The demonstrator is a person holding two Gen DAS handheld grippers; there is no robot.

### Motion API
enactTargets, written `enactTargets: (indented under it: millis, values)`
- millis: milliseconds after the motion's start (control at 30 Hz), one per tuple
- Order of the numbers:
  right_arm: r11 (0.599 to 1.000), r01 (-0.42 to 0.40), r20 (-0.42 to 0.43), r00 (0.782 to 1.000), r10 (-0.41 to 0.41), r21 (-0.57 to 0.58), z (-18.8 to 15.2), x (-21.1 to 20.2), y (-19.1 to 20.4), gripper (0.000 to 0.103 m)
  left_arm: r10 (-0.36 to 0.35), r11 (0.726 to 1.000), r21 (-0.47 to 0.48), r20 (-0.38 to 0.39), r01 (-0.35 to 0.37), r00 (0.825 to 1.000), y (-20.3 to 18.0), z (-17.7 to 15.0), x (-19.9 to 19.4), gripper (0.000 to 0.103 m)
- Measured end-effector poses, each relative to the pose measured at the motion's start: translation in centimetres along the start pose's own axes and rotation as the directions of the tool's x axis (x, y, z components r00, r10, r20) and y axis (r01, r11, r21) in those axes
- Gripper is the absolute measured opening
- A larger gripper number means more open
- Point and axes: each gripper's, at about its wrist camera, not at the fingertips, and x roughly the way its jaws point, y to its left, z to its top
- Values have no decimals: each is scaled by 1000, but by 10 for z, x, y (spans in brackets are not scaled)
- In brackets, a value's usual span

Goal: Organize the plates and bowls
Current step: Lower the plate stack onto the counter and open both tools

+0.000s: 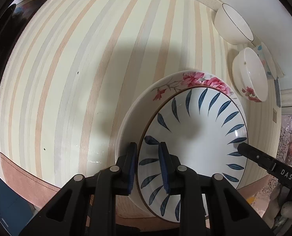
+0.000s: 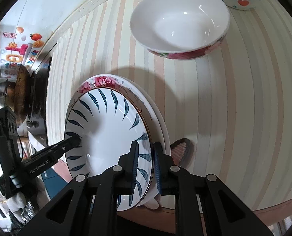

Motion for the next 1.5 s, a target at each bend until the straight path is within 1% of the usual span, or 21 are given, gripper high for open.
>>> enactTargets:
  millis: [133,233,300,400,500,567,633,700,733,767,800,833,933,1000,1067,1133,1300,1500]
  values:
    - [1000,-8,4,1000,8,16,-1,-5,-2,17,3,1000,-15,4,-3,1000,0,1,-2,20]
    - [1000,-7,9,1000,7,0,0,-8,0,18,19,1000,-16,22,-19,1000,1,2,-7,20]
    - [1000,-7,-3,1000,7,-7,0,-7,-1,18,25,999,-26,21,-25,999,1,0,-8,20]
    - [999,12,-4,1000,-12,-37,-1,-8,2,18,48,998,-29,38,-47,998,-1,-6,-15,20]
    - [996,47,19,999,-46,-82,-7,-17,12,18,81,997,-4,86,-81,993,-10,-16,-34,20]
    - [991,77,43,996,-73,-111,-14,-28,21,18,88,996,21,120,-91,989,-17,-23,-53,20]
    - [986,90,72,994,-80,-142,-25,-42,33,18,111,991,59,164,-122,980,-26,-32,-76,20]
    - [980,115,106,990,-98,-164,-38,-57,46,18,107,988,91,194,-126,975,-33,-42,-96,21]
    - [981,122,113,988,-106,-149,-46,-66,54,19,102,986,107,208,-126,973,-36,-48,-107,21]
    - [980,122,125,987,-103,-159,-53,-74,61,19,99,984,125,218,-128,971,-37,-52,-116,21]
    - [977,128,150,983,-103,-169,-63,-87,71,24,85,982,144,229,-120,970,-39,-58,-128,21]
    - [976,135,166,980,-107,-173,-69,-95,77,33,77,981,154,241,-116,968,-39,-62,-136,21]
    - [972,158,222,968,-118,-172,-91,-121,98,52,61,975,188,271,-115,961,-41,-77,-160,22]
    - [973,167,240,963,-126,-160,-104,-138,109,56,46,973,205,279,-107,959,-40,-85,-172,22]
    - [976,158,256,960,-116,-151,-117,-150,116,57,26,971,220,281,-91,959,-39,-92,-182,22]
    - [976,167,278,953,-123,-140,-130,-161,124,60,16,970,227,282,-83,959,-35,-99,-191,22]
    - [978,165,304,945,-121,-123,-157,-180,139,60,-16,967,250,273,-55,962,-31,-115,-205,22]
    - [982,150,299,948,-111,-112,-164,-183,141,60,-22,966,255,256,-45,966,-32,-122,-204,22]
